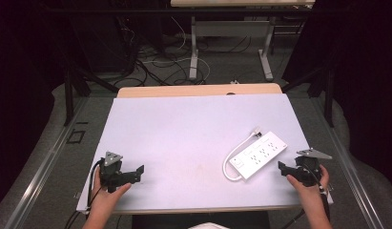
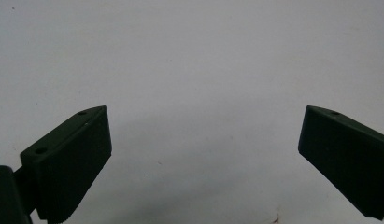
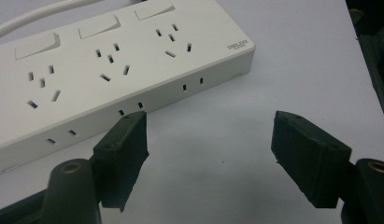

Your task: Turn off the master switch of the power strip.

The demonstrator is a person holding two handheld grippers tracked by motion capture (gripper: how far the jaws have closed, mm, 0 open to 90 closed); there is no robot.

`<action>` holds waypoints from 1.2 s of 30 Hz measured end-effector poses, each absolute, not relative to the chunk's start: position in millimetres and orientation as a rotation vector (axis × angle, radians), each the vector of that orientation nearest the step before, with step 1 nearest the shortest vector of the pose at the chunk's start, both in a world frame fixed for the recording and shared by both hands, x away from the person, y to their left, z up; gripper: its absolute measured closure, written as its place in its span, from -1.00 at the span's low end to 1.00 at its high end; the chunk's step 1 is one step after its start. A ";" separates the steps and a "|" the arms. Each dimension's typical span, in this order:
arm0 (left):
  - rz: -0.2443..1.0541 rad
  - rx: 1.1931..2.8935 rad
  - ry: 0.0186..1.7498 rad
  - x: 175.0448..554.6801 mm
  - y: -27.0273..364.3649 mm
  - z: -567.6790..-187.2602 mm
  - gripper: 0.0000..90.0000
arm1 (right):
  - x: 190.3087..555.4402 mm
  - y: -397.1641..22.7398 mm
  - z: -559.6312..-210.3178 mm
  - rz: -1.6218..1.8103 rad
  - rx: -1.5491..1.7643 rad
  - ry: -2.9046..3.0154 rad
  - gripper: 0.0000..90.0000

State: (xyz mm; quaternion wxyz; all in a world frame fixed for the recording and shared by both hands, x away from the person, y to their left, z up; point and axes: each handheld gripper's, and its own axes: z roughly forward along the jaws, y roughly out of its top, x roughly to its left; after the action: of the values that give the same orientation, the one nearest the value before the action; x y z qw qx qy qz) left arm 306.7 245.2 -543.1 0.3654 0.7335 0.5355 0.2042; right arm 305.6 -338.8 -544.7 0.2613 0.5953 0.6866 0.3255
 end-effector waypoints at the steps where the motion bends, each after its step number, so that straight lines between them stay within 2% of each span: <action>1: 0.523 1.884 1.377 306.6 244.8 -543.4 -0.94 | 305.3 -338.0 -544.8 0.882 1.608 1.865 -0.39; 8: 0.518 1.884 1.372 306.5 245.1 -544.4 -0.93 | 303.8 -334.9 -543.8 0.891 1.578 1.882 -0.33; 16: 0.523 1.885 1.366 306.3 244.1 -544.7 -0.92 | 303.7 -331.6 -543.4 0.888 1.531 1.934 -0.11; 25: 0.523 1.888 1.364 306.0 244.9 -544.3 -0.91 | 303.4 -330.0 -537.7 0.869 1.517 1.974 -0.06; 36: 0.525 1.885 1.362 306.3 245.1 -544.7 -0.90 | 304.0 -324.1 -531.3 0.850 1.471 1.995 -0.11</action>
State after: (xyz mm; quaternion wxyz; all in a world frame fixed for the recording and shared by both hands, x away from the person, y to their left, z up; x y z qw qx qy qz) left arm 306.3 245.1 -544.7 0.3697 0.7346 0.5308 0.2048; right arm 304.0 -324.1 -531.3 0.2577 0.5423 0.7357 0.3136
